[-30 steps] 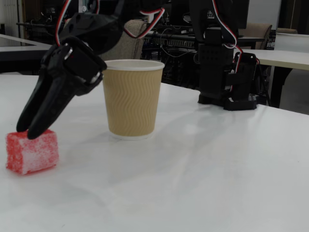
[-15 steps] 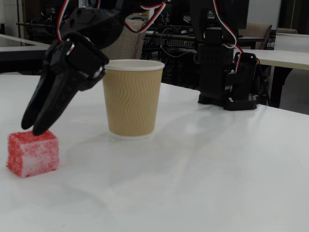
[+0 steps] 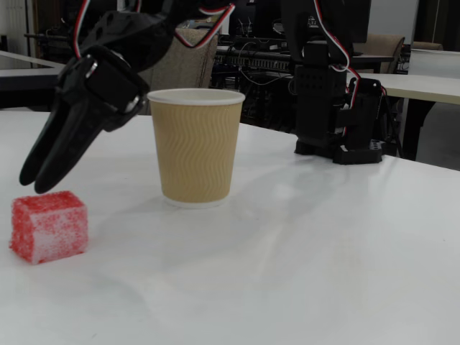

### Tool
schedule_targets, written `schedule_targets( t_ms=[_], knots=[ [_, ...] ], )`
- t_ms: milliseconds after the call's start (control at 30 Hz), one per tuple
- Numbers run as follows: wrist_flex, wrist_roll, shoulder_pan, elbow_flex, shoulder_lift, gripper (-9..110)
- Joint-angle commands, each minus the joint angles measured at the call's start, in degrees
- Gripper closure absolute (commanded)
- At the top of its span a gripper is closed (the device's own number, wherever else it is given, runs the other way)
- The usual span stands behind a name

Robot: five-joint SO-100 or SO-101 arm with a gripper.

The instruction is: Grasp a red cube and put it in the cup.

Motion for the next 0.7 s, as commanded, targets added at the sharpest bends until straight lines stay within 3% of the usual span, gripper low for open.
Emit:
schedule_targets(
  t_ms=[0,667],
  knots=[
    [-2.0,-0.5,0.4,-3.0,4.9,72],
    [-4.1,-0.6,2.5,-4.8,0.6,72]
  ],
)
